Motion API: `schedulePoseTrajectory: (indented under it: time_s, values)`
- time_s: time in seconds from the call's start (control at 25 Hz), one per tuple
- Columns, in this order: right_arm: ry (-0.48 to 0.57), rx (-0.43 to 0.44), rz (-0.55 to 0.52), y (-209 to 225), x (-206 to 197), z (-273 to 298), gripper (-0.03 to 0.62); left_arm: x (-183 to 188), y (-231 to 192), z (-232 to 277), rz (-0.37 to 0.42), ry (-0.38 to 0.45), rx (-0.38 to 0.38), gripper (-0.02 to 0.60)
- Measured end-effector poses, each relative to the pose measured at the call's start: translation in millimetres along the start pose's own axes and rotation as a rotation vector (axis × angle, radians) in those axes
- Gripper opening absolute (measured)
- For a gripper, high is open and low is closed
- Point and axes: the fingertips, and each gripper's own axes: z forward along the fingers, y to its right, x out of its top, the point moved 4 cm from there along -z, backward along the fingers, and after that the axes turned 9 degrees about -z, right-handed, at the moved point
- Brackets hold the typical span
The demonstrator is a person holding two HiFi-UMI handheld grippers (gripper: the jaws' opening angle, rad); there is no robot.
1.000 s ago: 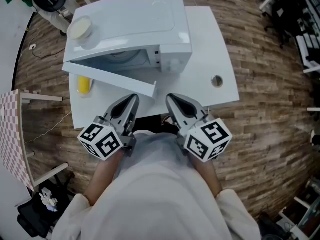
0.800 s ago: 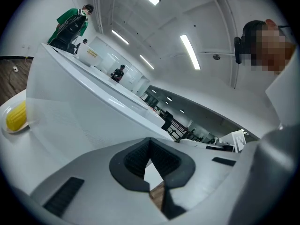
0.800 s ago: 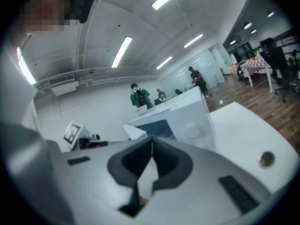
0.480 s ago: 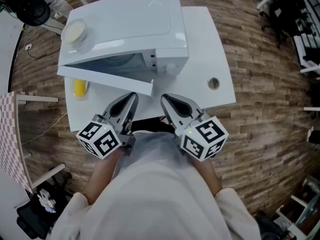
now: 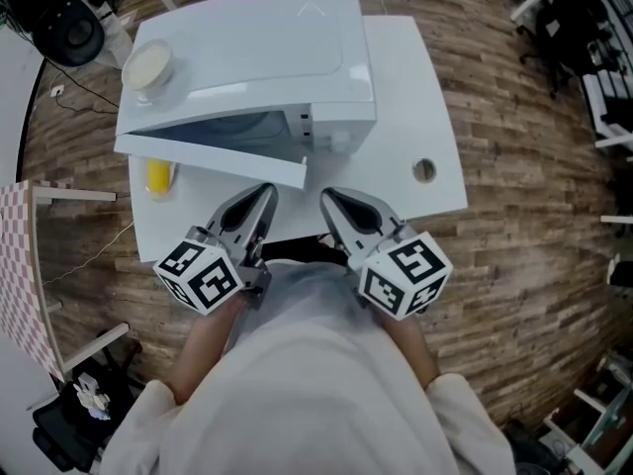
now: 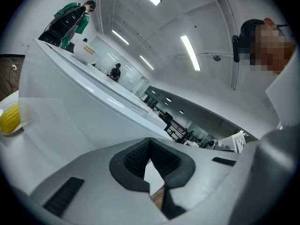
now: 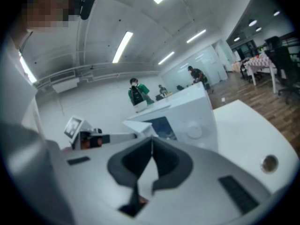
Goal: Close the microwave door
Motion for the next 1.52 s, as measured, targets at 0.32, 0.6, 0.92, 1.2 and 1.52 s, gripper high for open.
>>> schedulePoseTrajectory:
  time_s: [0.32, 0.6, 0.92, 1.2, 1.52]
  values:
    - [0.004, -0.007, 0.006, 4, 2, -1, 0.023, 1, 3, 8, -0.018, -0.002, -0.015, 0.012]
    - [-0.001, -0.007, 0.006, 6, 2, 1, 0.023, 10, 2, 16, 0.002, -0.003, -0.029, 0.014]
    - [0.001, -0.011, 0.012, 11, 5, 3, 0.023, 17, 3, 26, 0.086, -0.007, -0.011, 0.012]
    - [0.005, -0.021, 0.021, 15, 4, 6, 0.023, 23, -2, 35, 0.129, -0.013, -0.018, 0.014]
    - [0.005, -0.022, 0.027, 19, 7, 12, 0.023, 33, -6, 45, 0.085, -0.01, -0.026, 0.014]
